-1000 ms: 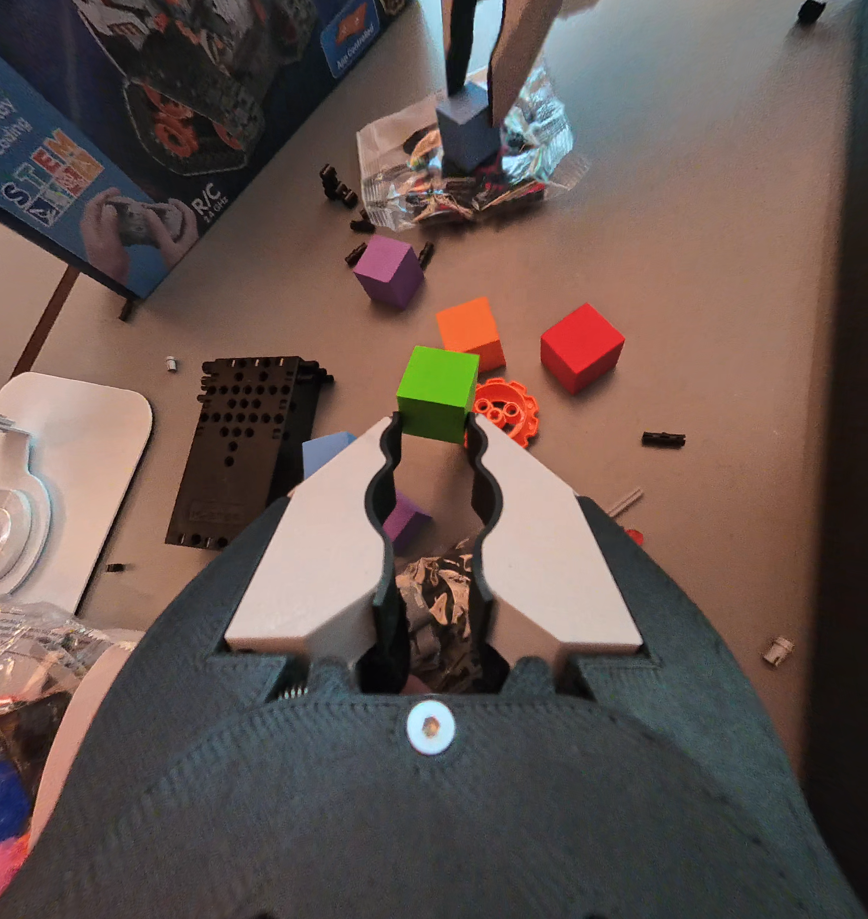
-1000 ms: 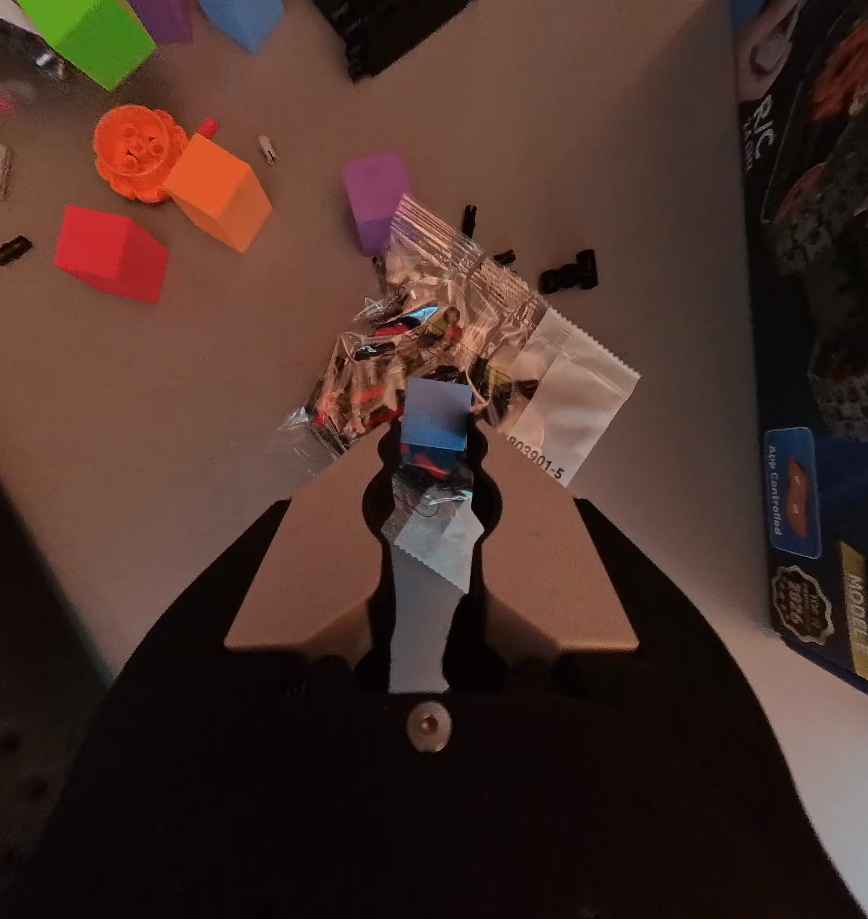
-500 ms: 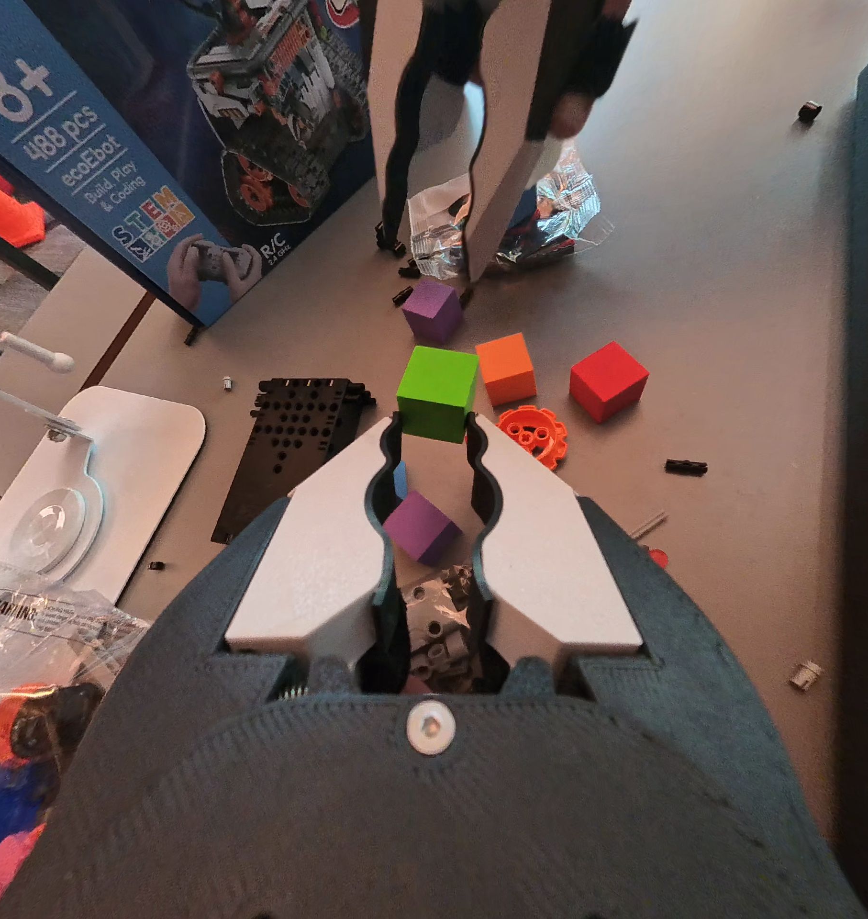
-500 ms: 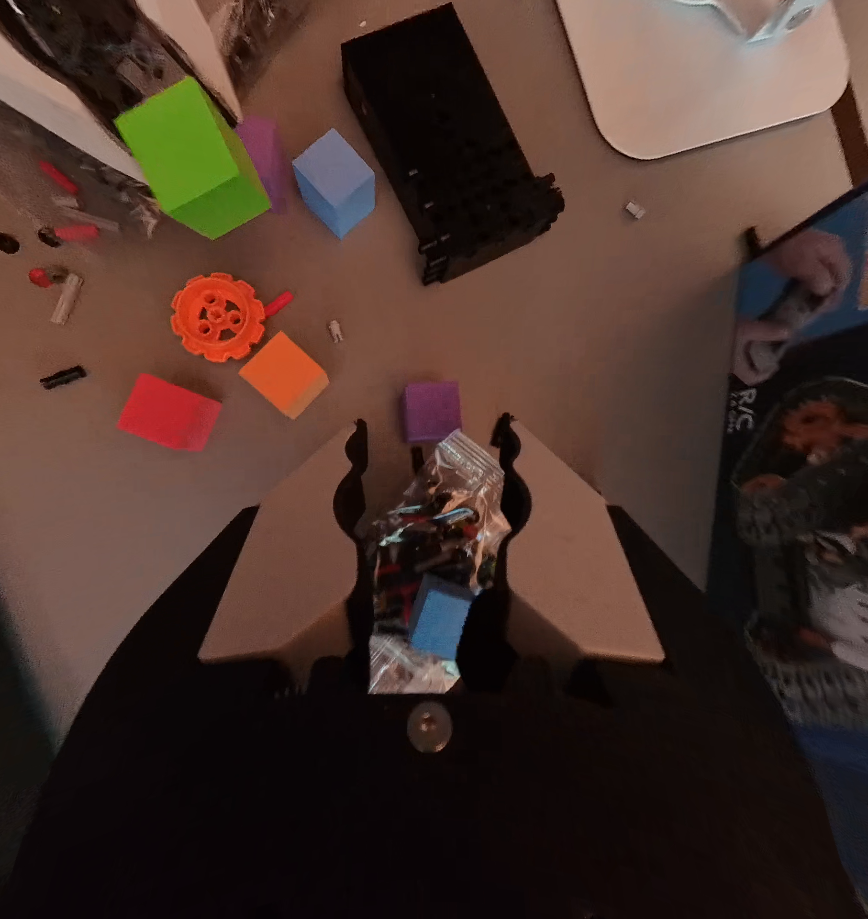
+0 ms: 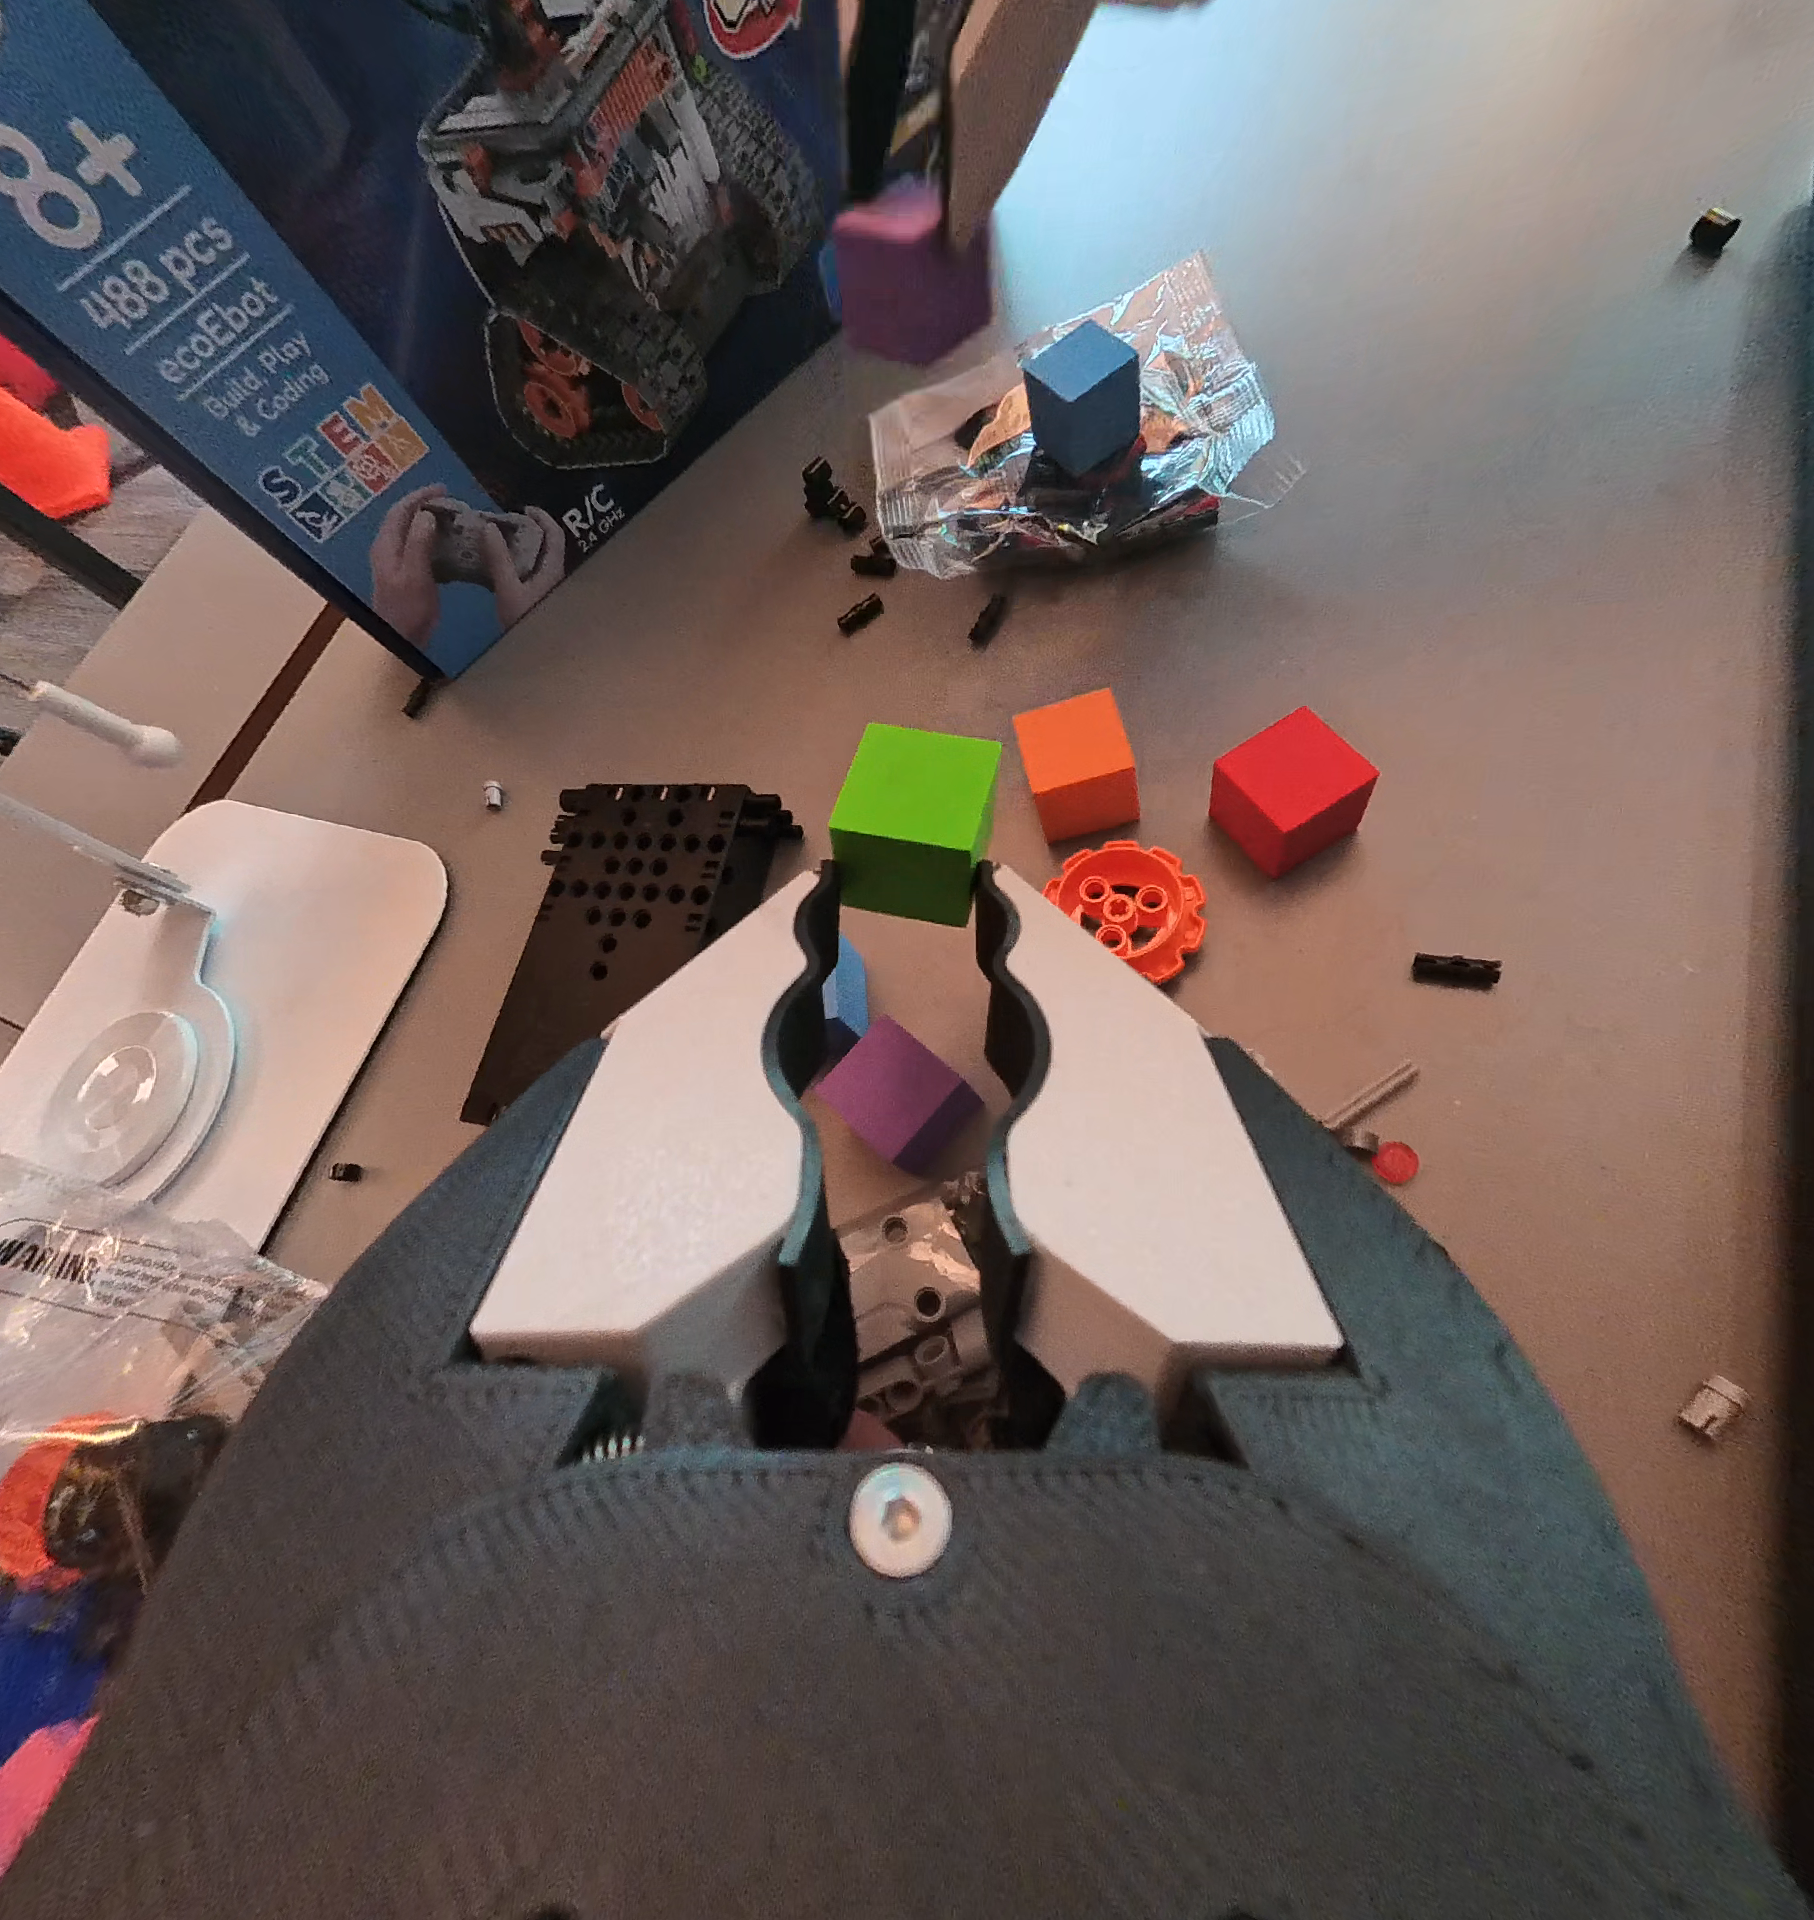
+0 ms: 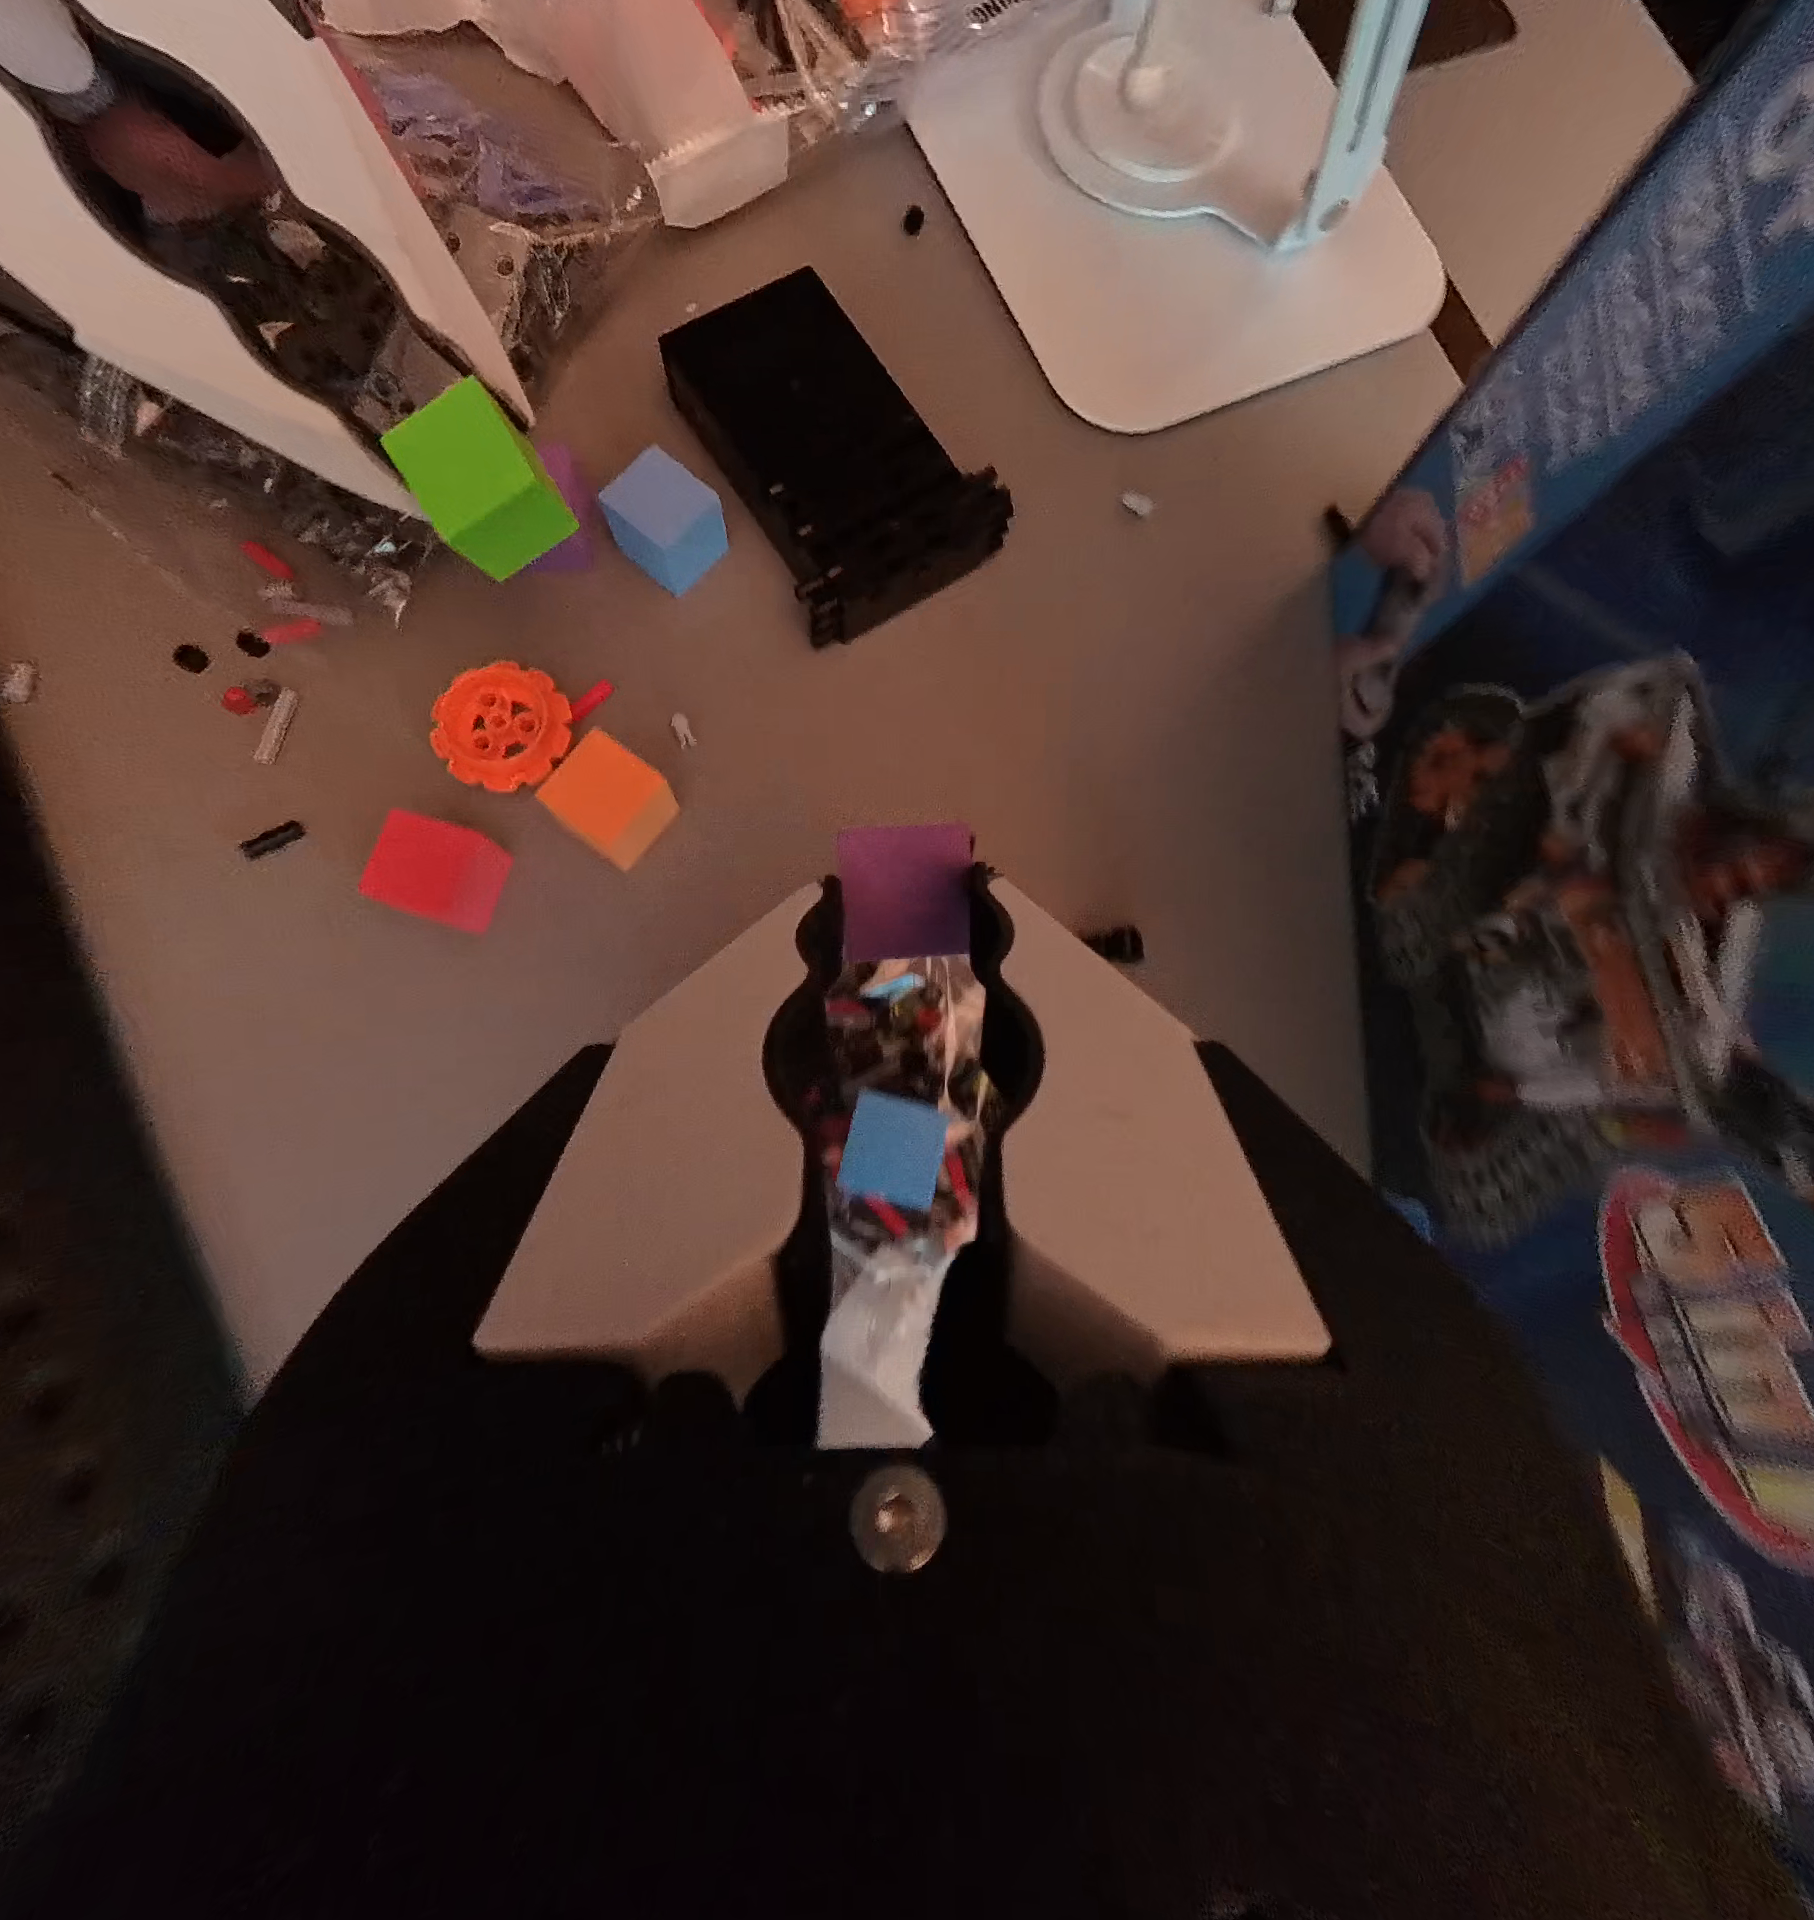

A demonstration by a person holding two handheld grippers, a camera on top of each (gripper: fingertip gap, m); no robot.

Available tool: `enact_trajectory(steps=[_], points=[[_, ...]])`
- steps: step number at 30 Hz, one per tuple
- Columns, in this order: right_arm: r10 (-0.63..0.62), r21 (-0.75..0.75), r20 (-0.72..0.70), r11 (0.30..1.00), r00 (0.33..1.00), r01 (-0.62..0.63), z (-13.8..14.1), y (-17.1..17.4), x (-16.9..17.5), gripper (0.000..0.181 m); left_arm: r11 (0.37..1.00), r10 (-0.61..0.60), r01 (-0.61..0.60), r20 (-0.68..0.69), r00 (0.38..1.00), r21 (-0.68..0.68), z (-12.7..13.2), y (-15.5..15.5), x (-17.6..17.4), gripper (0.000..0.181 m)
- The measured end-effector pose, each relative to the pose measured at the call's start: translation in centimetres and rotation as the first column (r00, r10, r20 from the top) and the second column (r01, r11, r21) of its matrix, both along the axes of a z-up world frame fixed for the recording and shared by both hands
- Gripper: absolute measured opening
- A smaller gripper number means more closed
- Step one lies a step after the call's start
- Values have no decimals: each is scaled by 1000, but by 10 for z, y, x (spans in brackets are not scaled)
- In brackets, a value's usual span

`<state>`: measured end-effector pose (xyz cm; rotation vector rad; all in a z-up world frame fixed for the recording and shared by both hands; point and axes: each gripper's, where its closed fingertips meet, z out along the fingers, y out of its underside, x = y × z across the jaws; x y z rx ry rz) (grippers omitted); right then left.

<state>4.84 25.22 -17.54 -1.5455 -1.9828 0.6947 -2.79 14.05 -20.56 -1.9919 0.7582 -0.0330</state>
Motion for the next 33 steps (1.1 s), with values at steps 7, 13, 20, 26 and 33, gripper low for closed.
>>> enact_trajectory(steps=[7, 13, 20, 26, 33], points=[[-74, 15, 120, 997, 990, 73, -16, 17, 51, 23, 1000, -13, 13, 1, 1000, -2, 0, 1, 7, 25], [-80, 28, 185, 997, 979, 76, -42, 16, 55, 24, 1000, -9, 9, 19, 1000, -1, 1, 4, 9, 24], [-34, 57, 14, 998, 999, 33, 2, -1, 38, 39, 998, -48, 45, 75, 996, 38, 14, 9, 31, 25], [218, 58, -93, 975, 971, -213, 14, -79, -1, 45, 993, -107, 101, 108, 988, 60, 19, 15, 65, 24], [279, 42, -54, 960, 959, -277, -1, -94, -3, 25, 991, -119, 108, 144, 982, 83, 23, 19, 73, 24]])
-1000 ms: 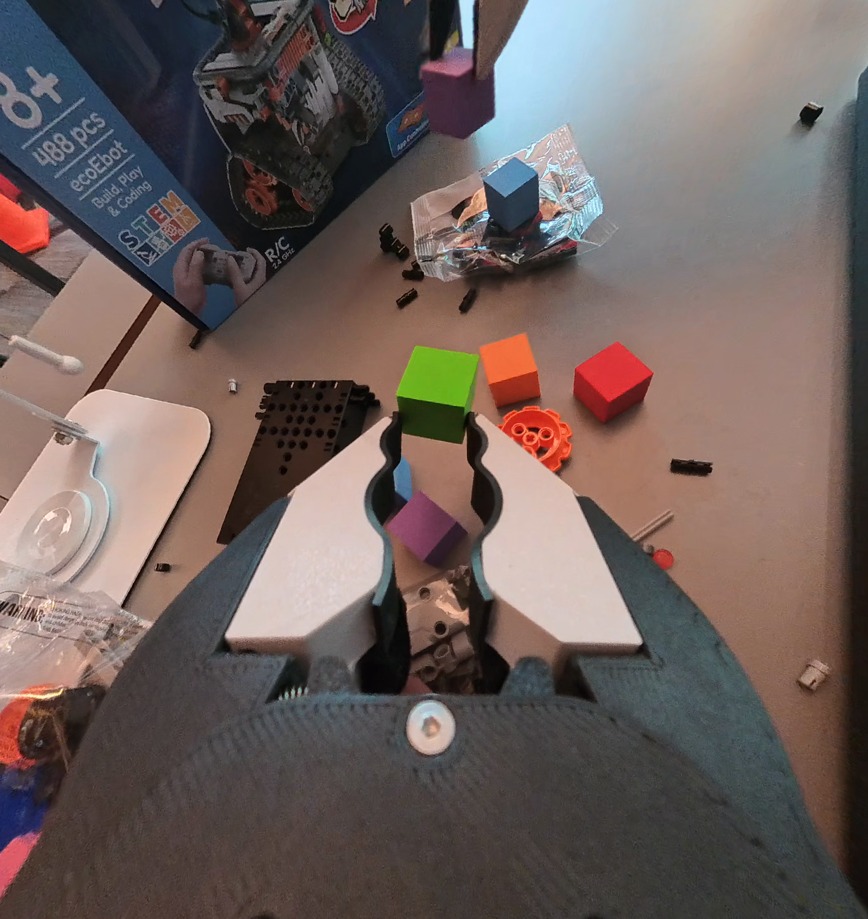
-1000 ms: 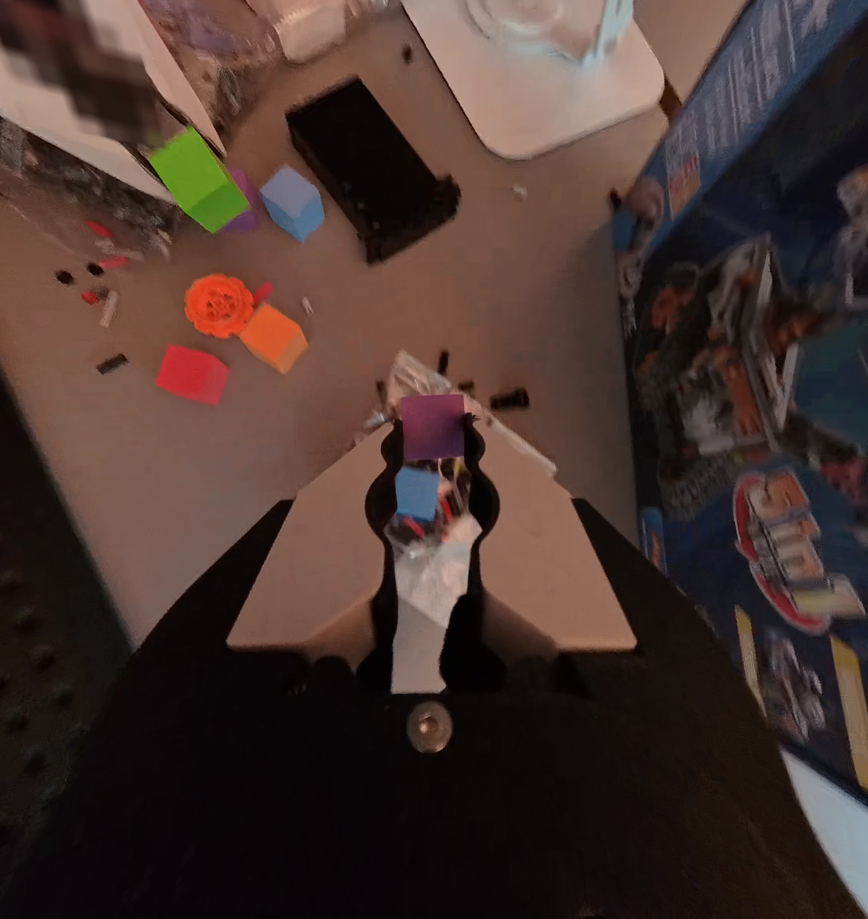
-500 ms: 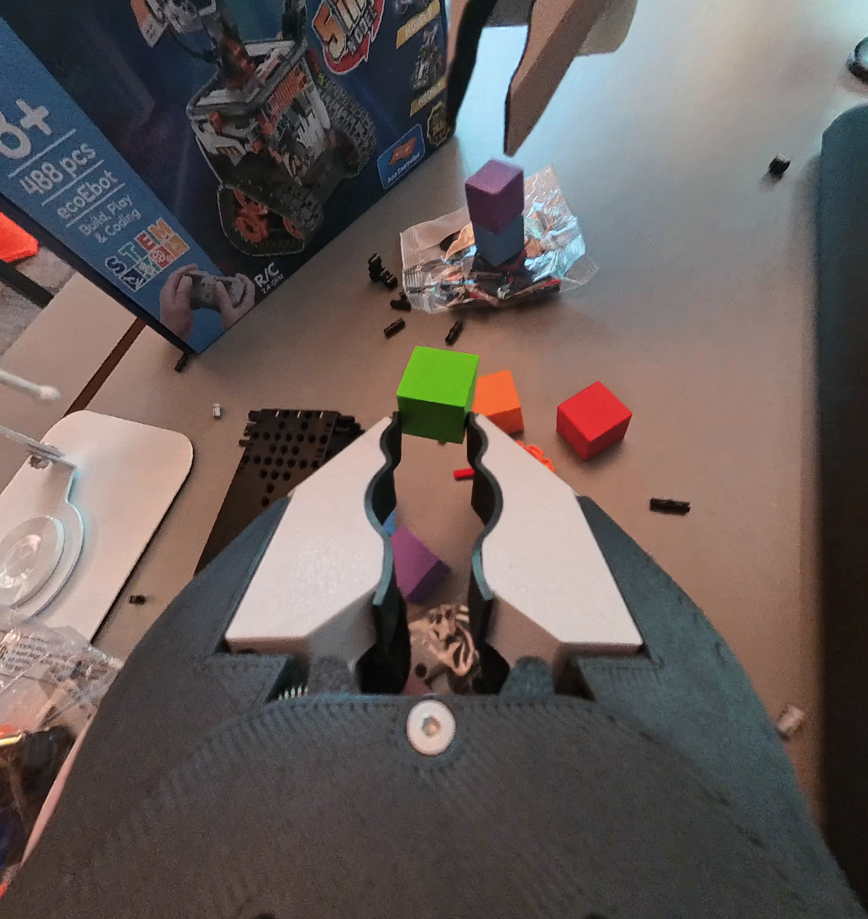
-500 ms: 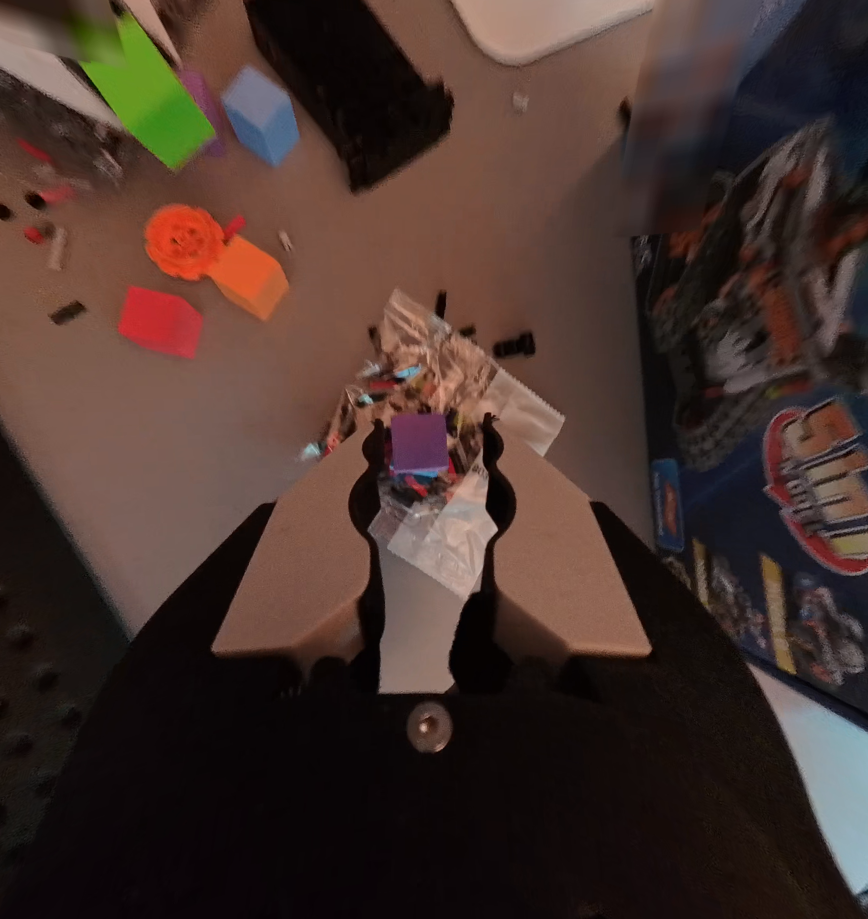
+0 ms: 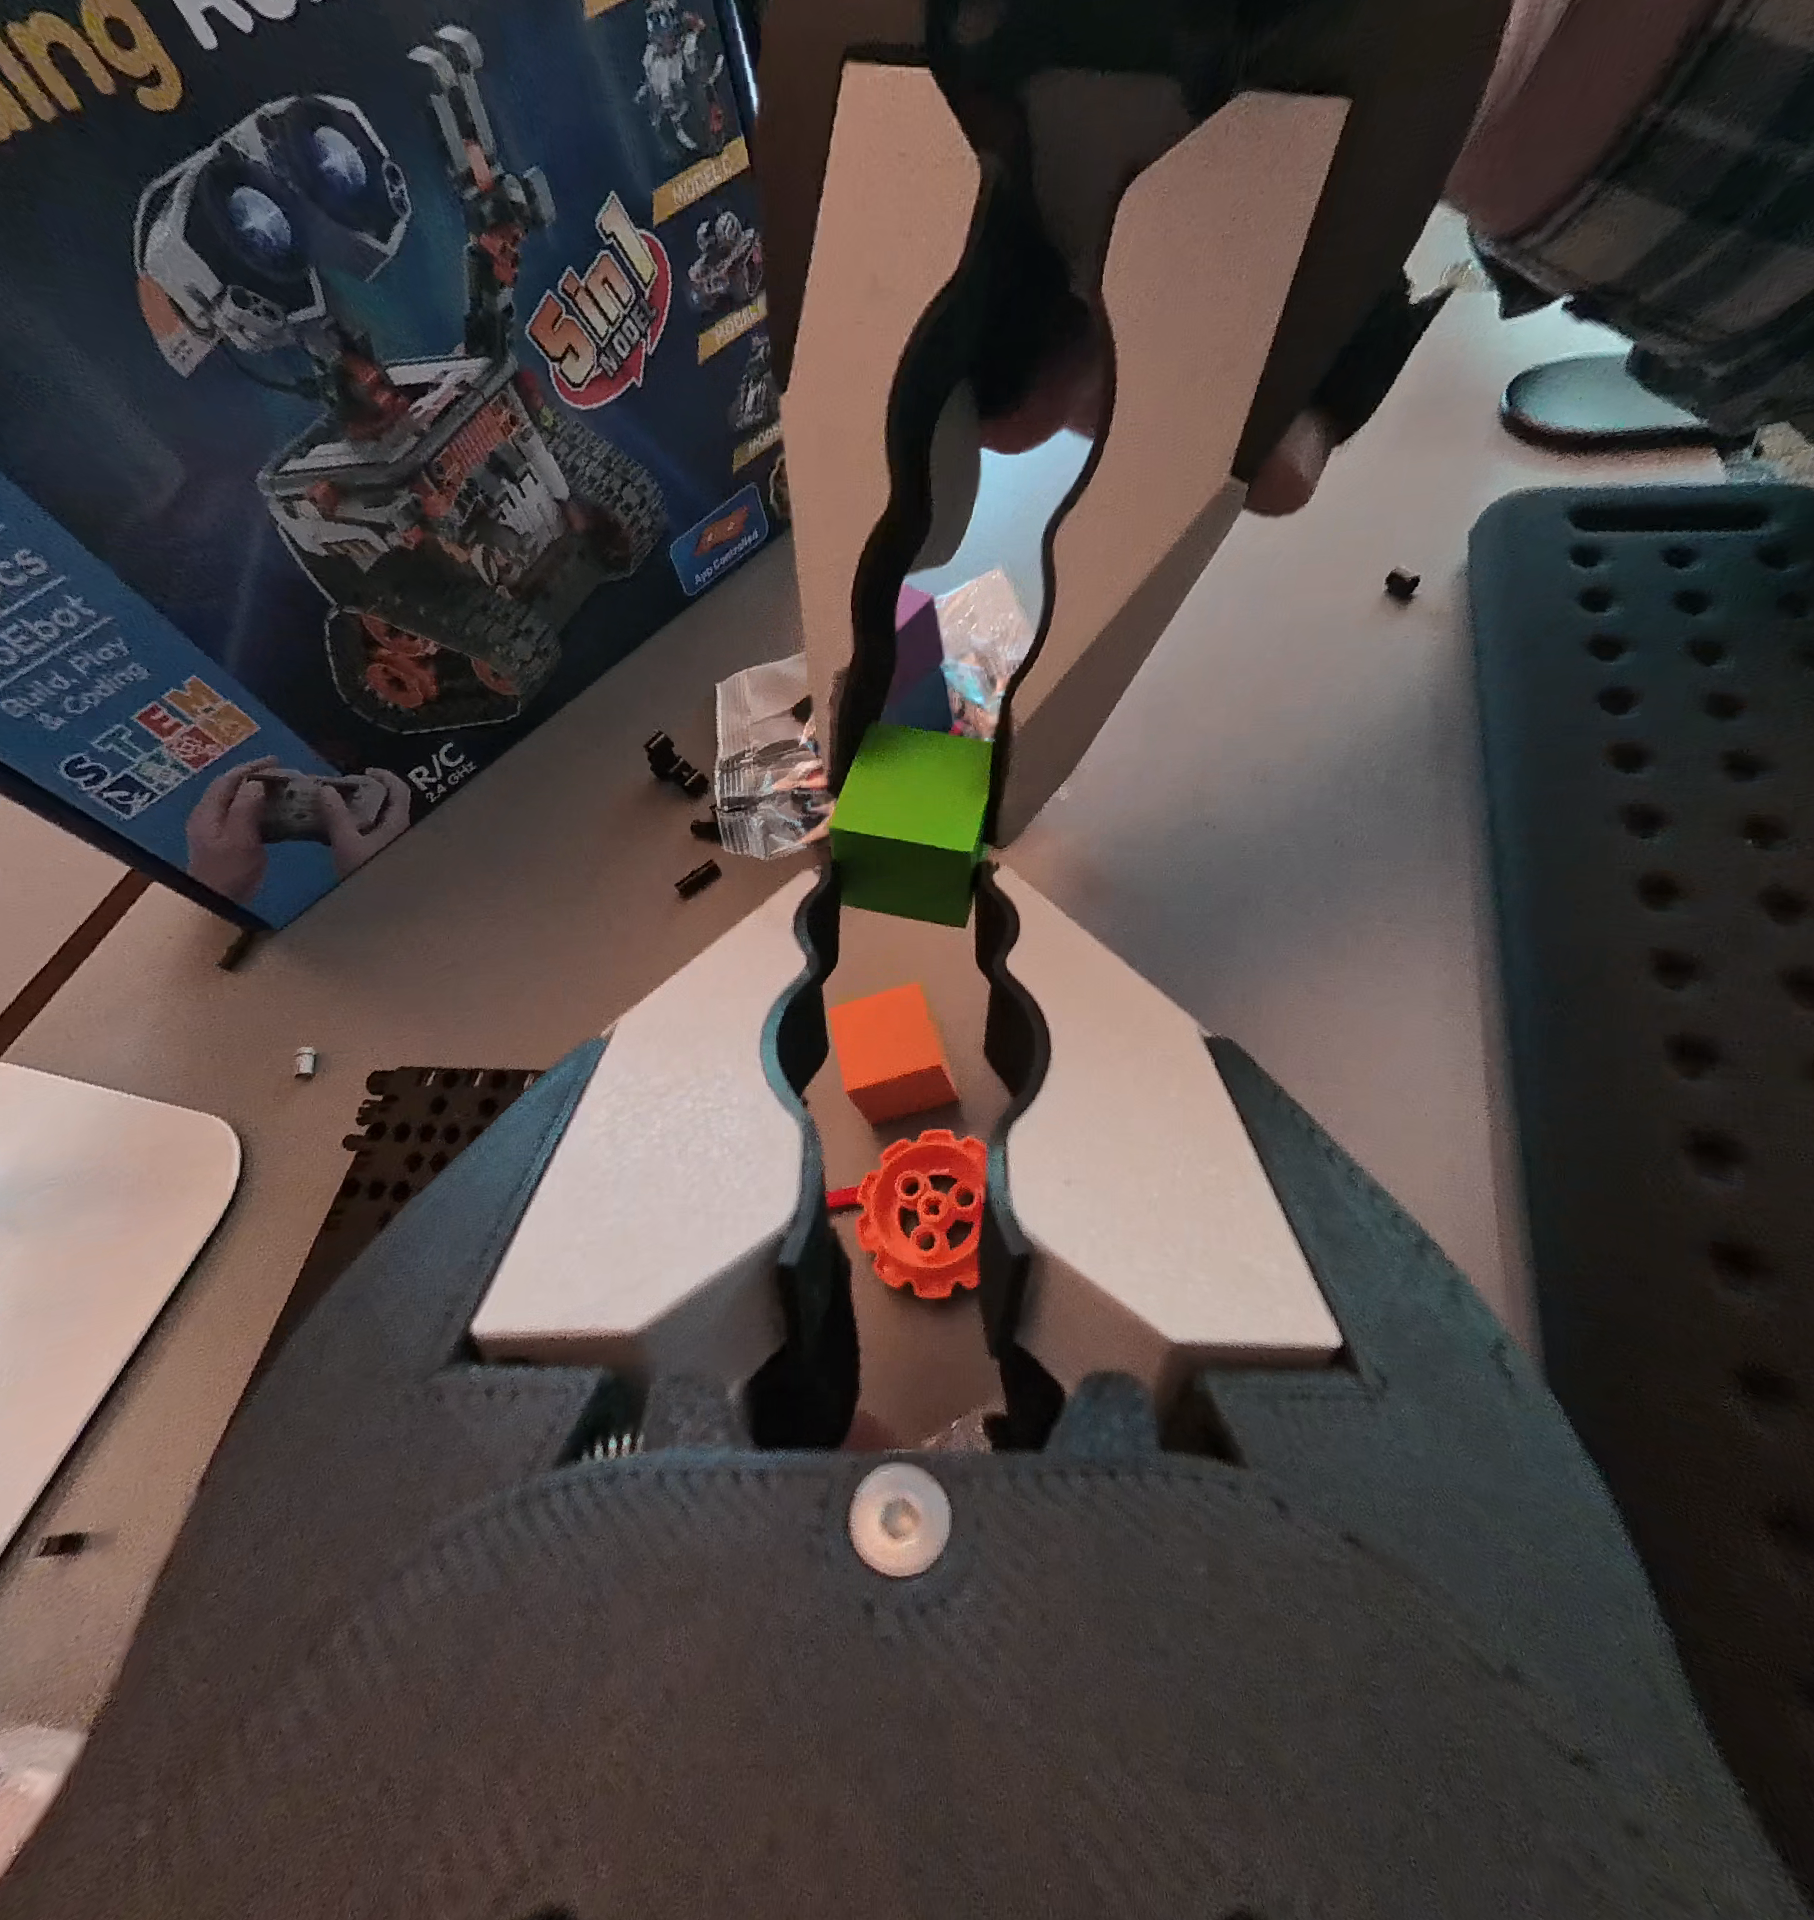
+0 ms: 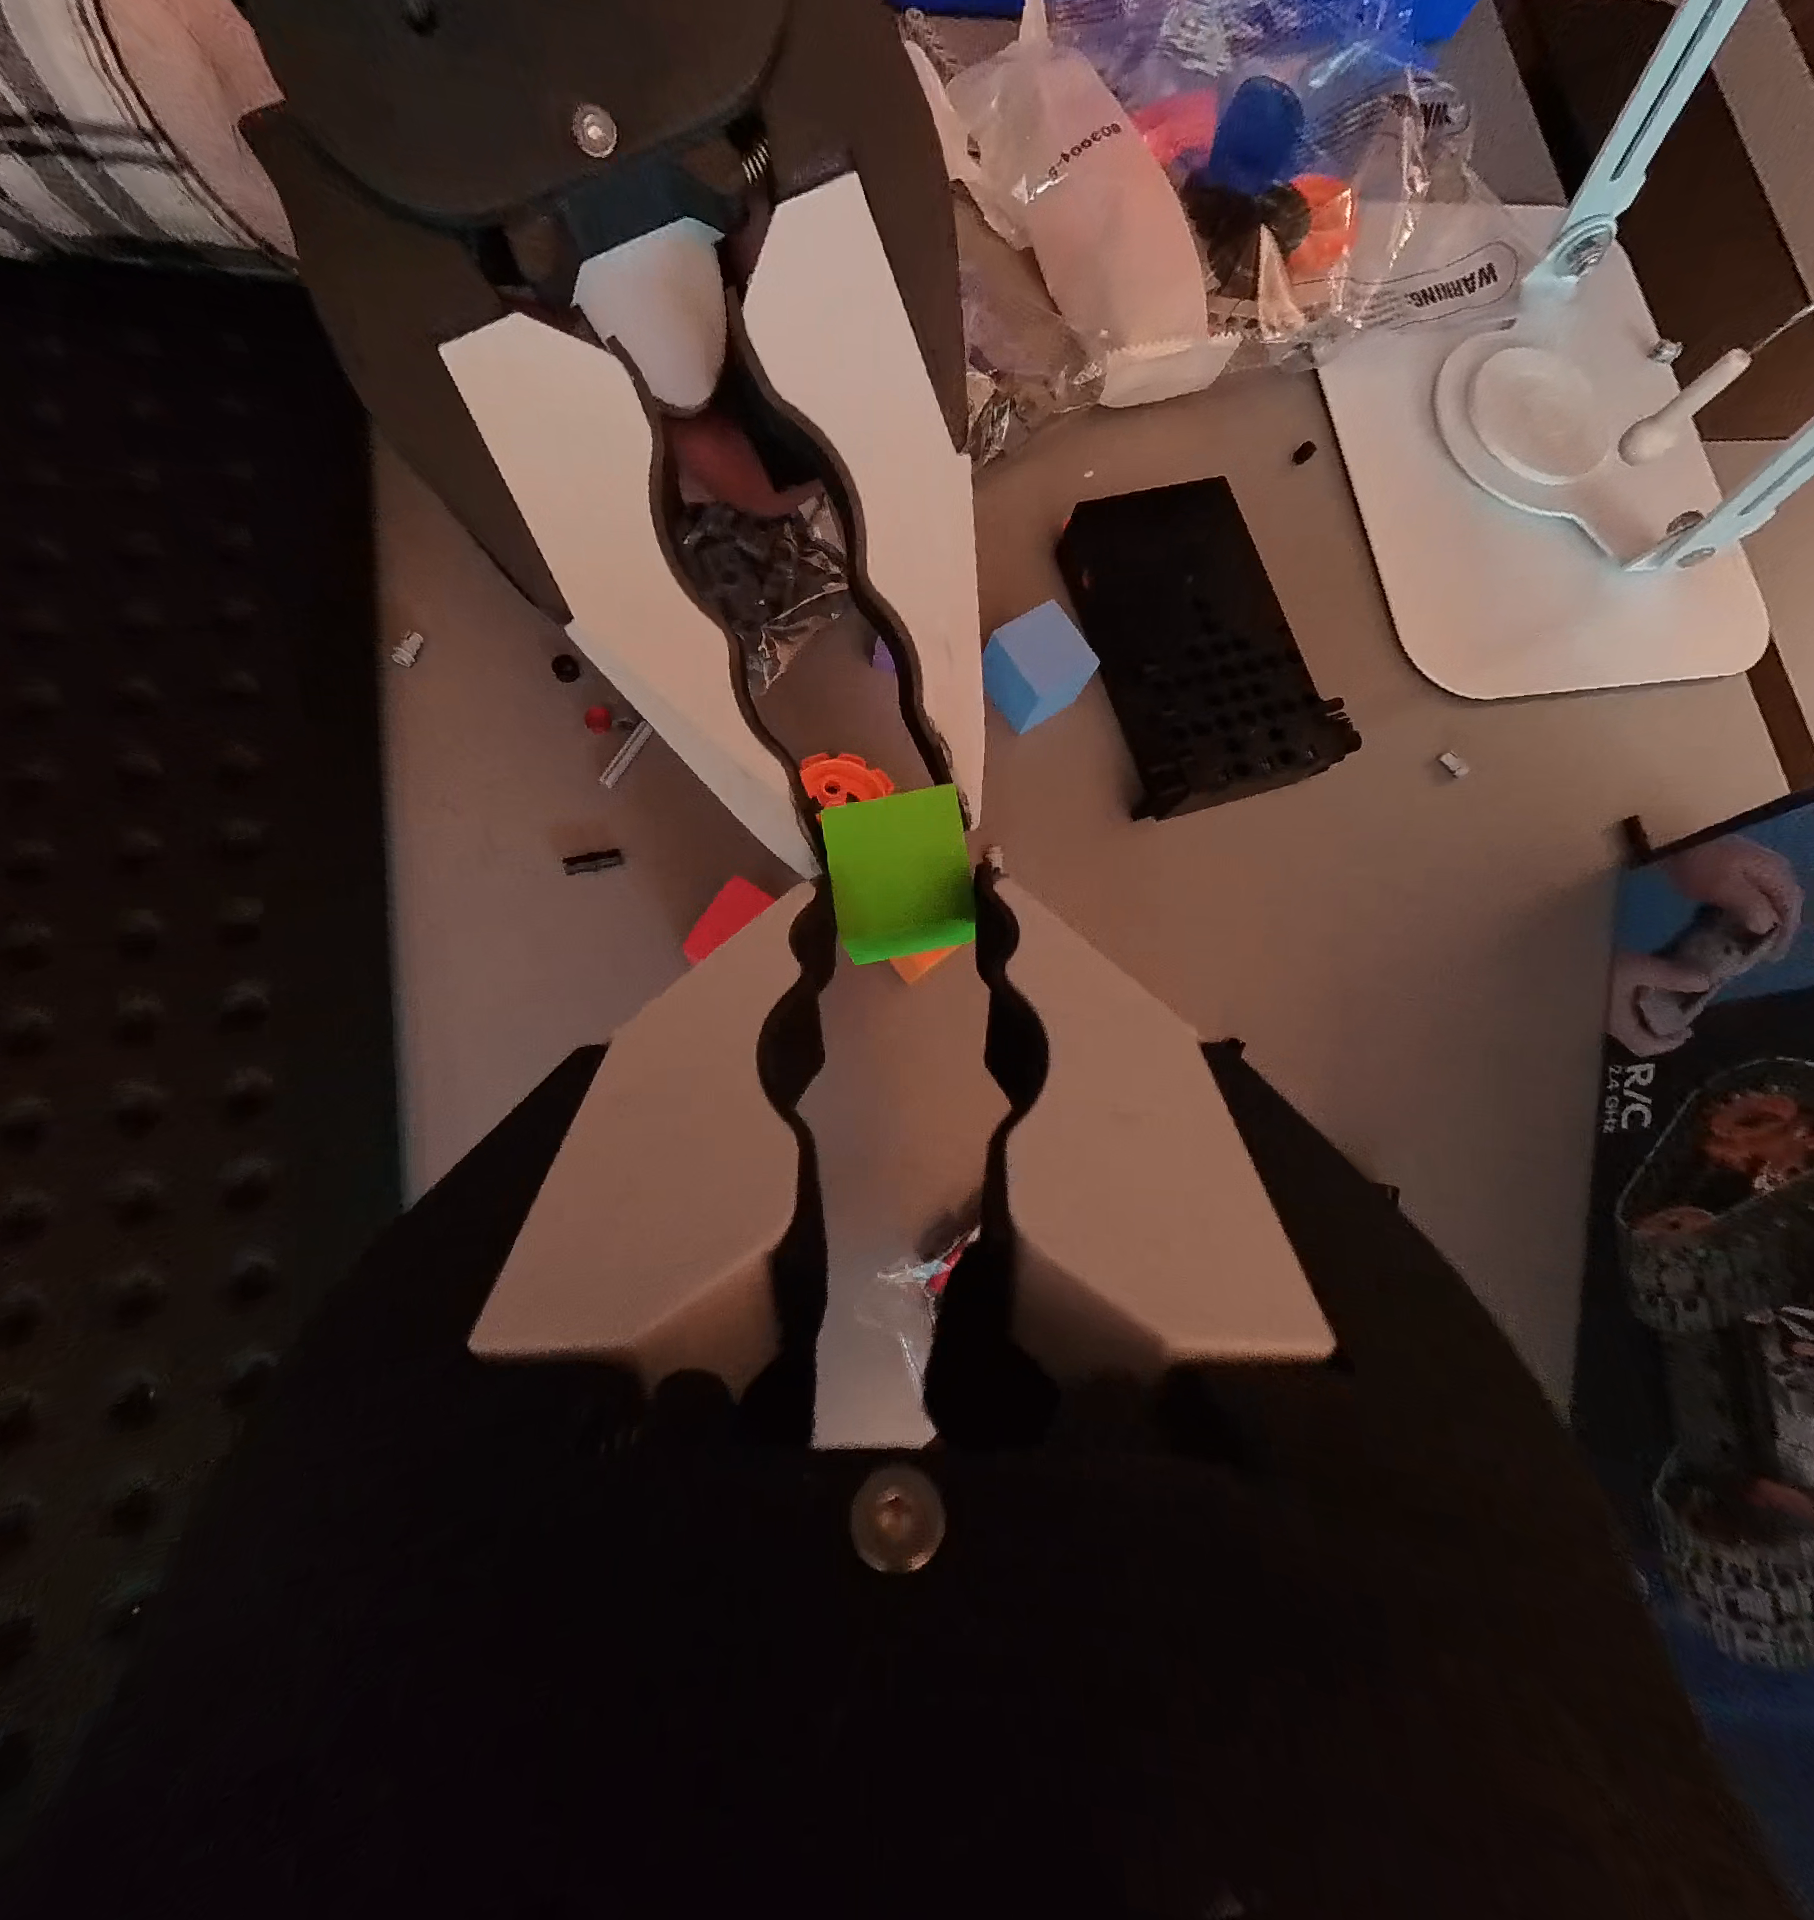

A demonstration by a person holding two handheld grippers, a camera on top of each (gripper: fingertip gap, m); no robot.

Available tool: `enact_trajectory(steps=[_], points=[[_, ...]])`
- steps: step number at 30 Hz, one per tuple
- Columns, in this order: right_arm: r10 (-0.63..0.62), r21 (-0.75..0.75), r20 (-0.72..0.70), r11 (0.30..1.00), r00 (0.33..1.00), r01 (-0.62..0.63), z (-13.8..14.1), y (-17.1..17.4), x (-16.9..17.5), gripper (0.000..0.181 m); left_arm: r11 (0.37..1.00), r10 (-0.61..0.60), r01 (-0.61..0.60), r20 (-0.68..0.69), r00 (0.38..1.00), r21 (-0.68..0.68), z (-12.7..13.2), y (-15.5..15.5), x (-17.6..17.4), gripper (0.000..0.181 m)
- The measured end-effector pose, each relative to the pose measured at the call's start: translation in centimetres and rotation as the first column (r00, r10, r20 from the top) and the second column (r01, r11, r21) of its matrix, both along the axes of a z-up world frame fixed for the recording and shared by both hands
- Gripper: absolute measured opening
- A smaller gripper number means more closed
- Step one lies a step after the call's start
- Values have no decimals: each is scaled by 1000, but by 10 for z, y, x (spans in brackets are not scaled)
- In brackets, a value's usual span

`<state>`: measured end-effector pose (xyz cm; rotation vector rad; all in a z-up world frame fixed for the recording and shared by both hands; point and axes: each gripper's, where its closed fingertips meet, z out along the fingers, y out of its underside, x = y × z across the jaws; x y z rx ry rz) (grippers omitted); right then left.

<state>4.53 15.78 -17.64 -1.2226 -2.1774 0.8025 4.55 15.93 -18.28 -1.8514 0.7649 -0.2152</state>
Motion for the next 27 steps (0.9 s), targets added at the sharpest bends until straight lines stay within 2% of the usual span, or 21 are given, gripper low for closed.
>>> enact_trajectory(steps=[4, 8, 12, 15, 19, 22, 25, 27], points=[[-57, -2, -5, 998, 998, 57, 7, 15, 6, 25, 1000, 28, -28, 0, 1000, 9, 2, 4, -3, 23], [-221, 23, 47, 975, 974, 220, 5, 66, 31, 25, 992, 34, -38, -37, 999, -118, -22, 2, -9, 42], [-323, 17, 100, 946, 941, 323, -6, 99, 51, 25, 979, 35, -59, -124, 992, -195, -47, 2, -11, 48], [-342, 13, 131, 939, 931, 343, -15, 106, 56, 25, 971, 63, -108, -205, 977, -213, -60, 6, -19, 50], [-345, 7, 160, 937, 925, 349, -20, 107, 60, 25, 963, 78, -127, -204, 976, -239, -65, 8, -21, 48], [-341, -6, 188, 937, 921, 348, -25, 106, 61, 26, 961, 75, -128, -216, 974, -243, -68, 10, -20, 38], [-362, -5, 164, 930, 918, 368, -22, 109, 60, 33, 960, 84, -144, -243, 966, -241, -71, 11, -22, 26], [-384, 18, 118, 923, 916, 385, -12, 112, 60, 36, 962, 83, -144, -256, 963, -233, -70, 12, -21, 26]])
